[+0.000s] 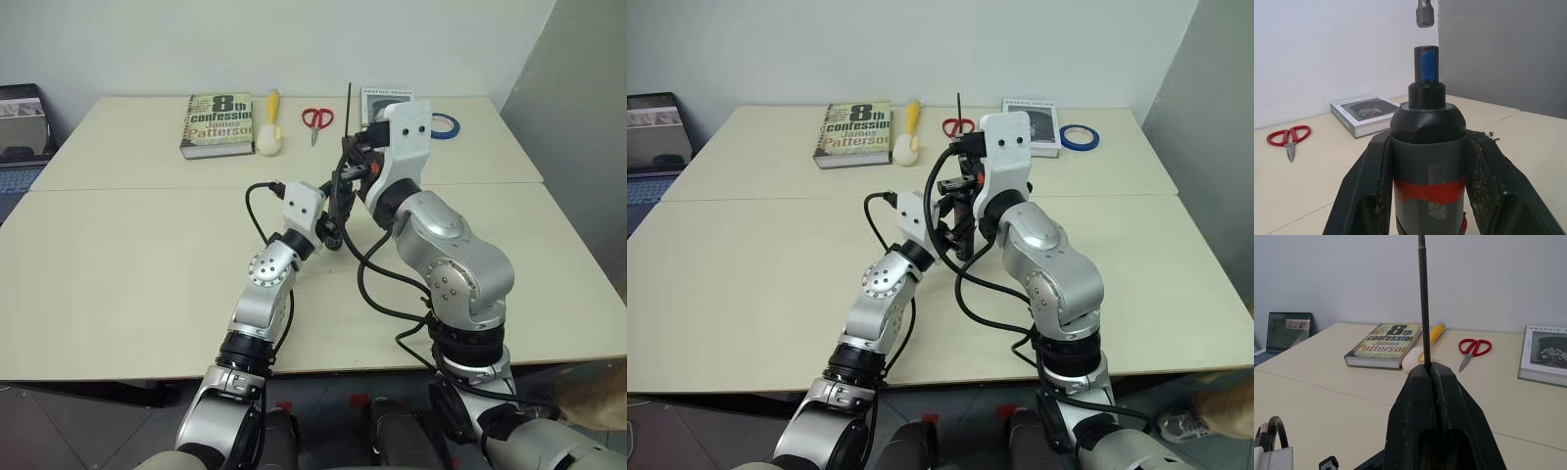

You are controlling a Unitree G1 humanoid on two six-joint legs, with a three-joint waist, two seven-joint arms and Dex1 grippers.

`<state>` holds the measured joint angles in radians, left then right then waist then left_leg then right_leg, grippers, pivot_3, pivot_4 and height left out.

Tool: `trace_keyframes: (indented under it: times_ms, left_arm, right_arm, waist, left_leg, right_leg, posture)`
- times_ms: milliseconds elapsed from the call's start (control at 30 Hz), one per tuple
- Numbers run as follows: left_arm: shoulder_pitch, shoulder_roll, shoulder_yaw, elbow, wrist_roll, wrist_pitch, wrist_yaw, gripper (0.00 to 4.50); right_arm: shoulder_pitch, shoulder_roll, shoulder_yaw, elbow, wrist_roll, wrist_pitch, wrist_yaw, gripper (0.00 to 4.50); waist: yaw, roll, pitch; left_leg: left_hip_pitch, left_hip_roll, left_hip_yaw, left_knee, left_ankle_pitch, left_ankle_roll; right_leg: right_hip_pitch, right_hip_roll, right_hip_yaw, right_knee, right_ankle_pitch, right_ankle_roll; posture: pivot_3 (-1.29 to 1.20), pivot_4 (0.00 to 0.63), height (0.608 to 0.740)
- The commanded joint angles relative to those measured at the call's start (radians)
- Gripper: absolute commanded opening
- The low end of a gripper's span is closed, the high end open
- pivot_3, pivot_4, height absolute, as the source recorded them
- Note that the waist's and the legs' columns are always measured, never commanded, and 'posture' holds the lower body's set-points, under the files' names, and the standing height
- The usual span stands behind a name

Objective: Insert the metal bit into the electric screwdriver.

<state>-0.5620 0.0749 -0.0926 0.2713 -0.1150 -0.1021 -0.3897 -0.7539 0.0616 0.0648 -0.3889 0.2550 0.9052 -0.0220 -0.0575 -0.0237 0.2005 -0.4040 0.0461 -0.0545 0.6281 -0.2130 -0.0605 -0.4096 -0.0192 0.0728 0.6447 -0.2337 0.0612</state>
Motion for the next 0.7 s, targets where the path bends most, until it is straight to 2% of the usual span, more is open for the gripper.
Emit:
trace_keyframes:
  times_ms: [33, 700]
  left_arm:
    - [-0.002, 0.008, 0.01, 0.026, 0.016, -0.017, 0.01, 1.65]
    - [-0.007, 0.012, 0.014, 0.098, 0.016, -0.086, 0.002, 1.65]
  right_arm:
    - [0.001, 0.006, 0.01, -0.044, -0.006, -0.021, 0.001, 0.0]
    - [0.014, 0.016, 0.016, -0.014, -0.02, -0.081, 0.0, 0.0]
  waist:
    - [-0.001, 0.0, 0.0]
    - [-0.003, 0.0, 0.0]
  left_leg:
    - [0.0, 0.0, 0.0, 0.0, 0.0, 0.0]
    - [0.0, 0.0, 0.0, 0.0, 0.0, 0.0]
  right_leg:
    - [0.0, 0.0, 0.0, 0.0, 0.0, 0.0]
    - [-0.001, 0.0, 0.0, -0.001, 0.0, 0.0]
  posture:
    - [0.0, 0.15, 0.74]
    - [0.0, 0.15, 0.74]
